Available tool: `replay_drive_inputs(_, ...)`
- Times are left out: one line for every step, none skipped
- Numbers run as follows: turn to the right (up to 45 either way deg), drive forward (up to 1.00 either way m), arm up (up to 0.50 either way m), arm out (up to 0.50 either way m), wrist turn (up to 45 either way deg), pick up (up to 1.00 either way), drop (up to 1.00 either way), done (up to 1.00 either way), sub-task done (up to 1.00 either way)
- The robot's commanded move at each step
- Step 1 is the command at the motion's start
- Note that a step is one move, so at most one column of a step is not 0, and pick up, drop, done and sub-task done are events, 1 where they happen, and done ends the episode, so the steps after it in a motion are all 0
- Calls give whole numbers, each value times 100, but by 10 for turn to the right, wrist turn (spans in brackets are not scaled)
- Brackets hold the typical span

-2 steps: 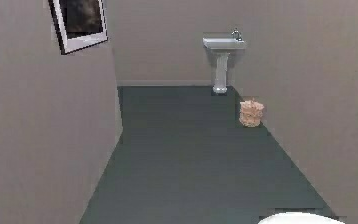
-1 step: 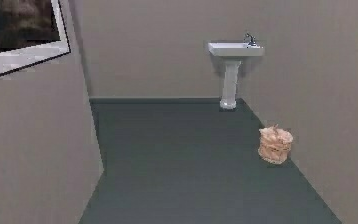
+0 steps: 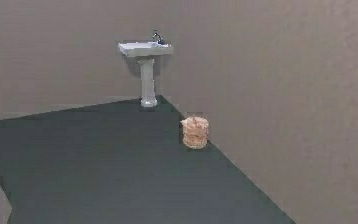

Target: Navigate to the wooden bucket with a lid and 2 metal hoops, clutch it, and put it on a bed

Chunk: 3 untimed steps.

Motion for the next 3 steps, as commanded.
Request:
replay_drive_inputs(0, 100, 0, 0, 0, 0, 0, 0, 0)
replay_drive_inputs(30, 0, 0, 0, 0, 0, 0, 0, 0)
replay_drive_inputs(0, 25, 0, 0, 0, 0, 0, 0, 0)
